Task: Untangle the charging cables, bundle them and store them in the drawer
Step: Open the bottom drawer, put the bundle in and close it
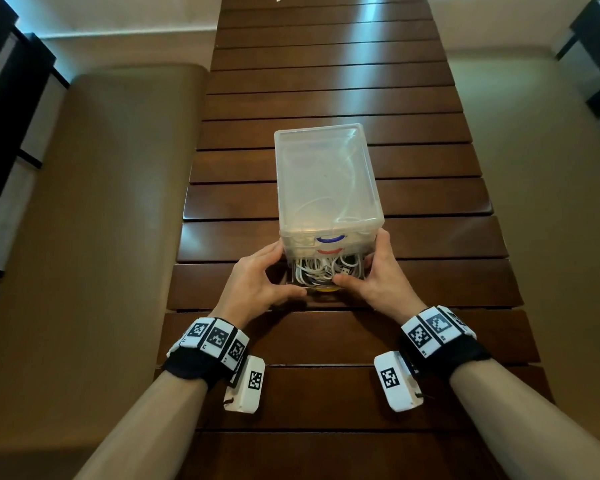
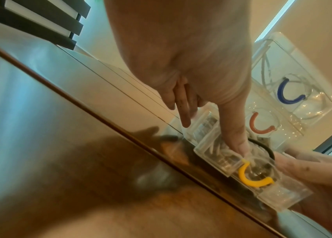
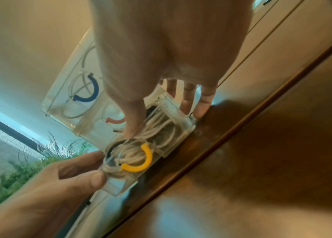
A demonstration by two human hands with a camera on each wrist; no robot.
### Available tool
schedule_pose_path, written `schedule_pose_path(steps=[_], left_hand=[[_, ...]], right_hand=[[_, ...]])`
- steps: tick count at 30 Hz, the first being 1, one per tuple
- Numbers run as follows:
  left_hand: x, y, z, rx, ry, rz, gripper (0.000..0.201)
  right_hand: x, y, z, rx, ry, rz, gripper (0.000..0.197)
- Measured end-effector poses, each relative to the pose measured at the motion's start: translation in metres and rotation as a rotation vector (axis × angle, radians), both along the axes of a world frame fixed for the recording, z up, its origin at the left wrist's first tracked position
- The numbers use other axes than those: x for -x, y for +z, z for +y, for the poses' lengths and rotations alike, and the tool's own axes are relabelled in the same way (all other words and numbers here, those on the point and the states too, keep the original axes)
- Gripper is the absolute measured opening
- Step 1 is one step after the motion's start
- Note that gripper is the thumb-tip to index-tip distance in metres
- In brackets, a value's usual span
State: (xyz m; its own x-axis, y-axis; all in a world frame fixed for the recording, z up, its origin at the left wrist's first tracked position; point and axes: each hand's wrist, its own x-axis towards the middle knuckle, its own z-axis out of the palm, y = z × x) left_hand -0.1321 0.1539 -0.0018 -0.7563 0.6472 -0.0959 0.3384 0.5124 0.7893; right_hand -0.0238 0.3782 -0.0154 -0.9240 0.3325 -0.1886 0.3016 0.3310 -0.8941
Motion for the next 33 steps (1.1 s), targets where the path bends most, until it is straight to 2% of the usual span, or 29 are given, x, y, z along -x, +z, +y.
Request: schedule_pose_path(steps=[2,5,8,11,13,16,22,25,29,31,33], left_hand=[[0.001,-0.001,0.0,0.01,-0.002,-0.013,0.087],[0.001,-0.001,0.002,0.051,-0.017,-0.103,0.09],[-0.002,0.001,0.013,0.037,0.041,-0.186,0.079],[-0.005,-0.001,0.024,-0.008,0.17,-0.179,0.065],[-0.005,-0.003,0.029,-0.022,0.202,-0.172,0.065],[-0.003,-0.007,0.033,-0.043,0.228,-0.16,0.069],[-0.007,-0.011,0.039,-0.068,0.271,-0.059,0.069],[-0.002,-0.006,0.037,-0.056,0.239,-0.085,0.066],[0.013,0.009,0.027,0.104,0.081,-0.186,0.073],[0.016,0.015,0.022,0.134,0.033,-0.227,0.06],[0.015,0.018,0.017,0.083,0.039,-0.313,0.042]], right_hand=[[-0.003,-0.001,0.001,0.04,0.033,0.005,0.102],[-0.002,-0.004,-0.005,0.113,-0.026,0.008,0.093],[0.001,-0.008,-0.01,0.137,-0.079,0.003,0.093],[0.005,-0.006,-0.01,0.104,-0.055,-0.047,0.082],[0.009,-0.006,-0.01,0.085,-0.069,-0.056,0.081],[0.013,-0.009,-0.014,0.068,-0.113,-0.044,0.083],[0.009,-0.01,-0.025,-0.01,-0.211,0.058,0.075],[0.009,-0.008,-0.027,-0.031,-0.257,0.062,0.073],[0.011,-0.002,-0.016,-0.034,-0.195,-0.02,0.079],[0.006,0.0,-0.01,0.026,-0.103,-0.05,0.077],[0.001,0.003,-0.002,0.061,0.013,-0.079,0.066]])
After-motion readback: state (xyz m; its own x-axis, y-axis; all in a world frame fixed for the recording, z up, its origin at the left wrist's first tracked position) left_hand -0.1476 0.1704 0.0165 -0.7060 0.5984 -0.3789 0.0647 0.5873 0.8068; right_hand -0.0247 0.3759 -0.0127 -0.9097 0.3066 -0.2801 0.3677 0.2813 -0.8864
